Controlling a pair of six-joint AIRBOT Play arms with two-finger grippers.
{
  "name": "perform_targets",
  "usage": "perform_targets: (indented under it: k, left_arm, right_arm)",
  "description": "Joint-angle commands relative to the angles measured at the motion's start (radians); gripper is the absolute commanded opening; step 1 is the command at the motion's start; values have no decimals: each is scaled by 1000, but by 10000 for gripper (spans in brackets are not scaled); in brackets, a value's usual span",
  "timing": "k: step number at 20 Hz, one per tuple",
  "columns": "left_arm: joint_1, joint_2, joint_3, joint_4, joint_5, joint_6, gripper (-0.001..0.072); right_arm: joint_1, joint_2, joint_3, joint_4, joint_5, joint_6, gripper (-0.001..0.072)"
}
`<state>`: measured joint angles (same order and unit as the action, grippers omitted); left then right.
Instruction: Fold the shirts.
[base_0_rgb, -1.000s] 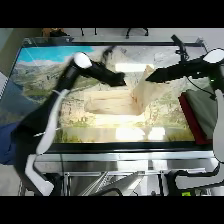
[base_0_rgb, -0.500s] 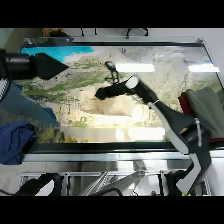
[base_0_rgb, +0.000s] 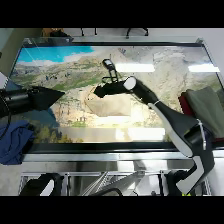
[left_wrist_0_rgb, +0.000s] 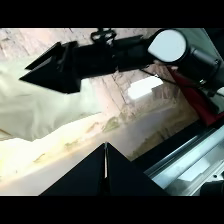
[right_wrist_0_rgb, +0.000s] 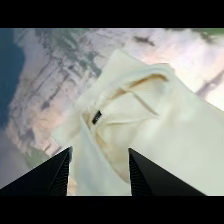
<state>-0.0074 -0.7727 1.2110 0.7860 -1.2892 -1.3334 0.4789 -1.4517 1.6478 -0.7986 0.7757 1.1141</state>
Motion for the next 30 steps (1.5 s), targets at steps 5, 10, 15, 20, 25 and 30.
perform_targets:
  k: [5, 10, 15, 20, 25, 30]
  left_arm:
    - [2, 77, -77, -4, 44, 2, 13]
    - [0, 76, -77, -1, 43, 2, 13]
    - [0, 76, -77, -1, 44, 2, 13]
    - [0, 76, -77, -1, 44, 2, 13]
    - [0, 76, -77, -1, 45, 2, 13]
    - [0, 76, -77, -1, 62, 2, 13]
  right_arm:
    - [-379, 51, -8, -195, 368, 219, 621]
    - [-394, -100, -21, -136, 383, 204, 621]
    - [-388, -225, -21, 82, 385, 124, 621]
    - [-367, -270, -21, 157, 387, 85, 620]
    - [-357, -226, -17, 381, 472, -54, 66]
    - [-395, -10, 106, 384, 458, -72, 19]
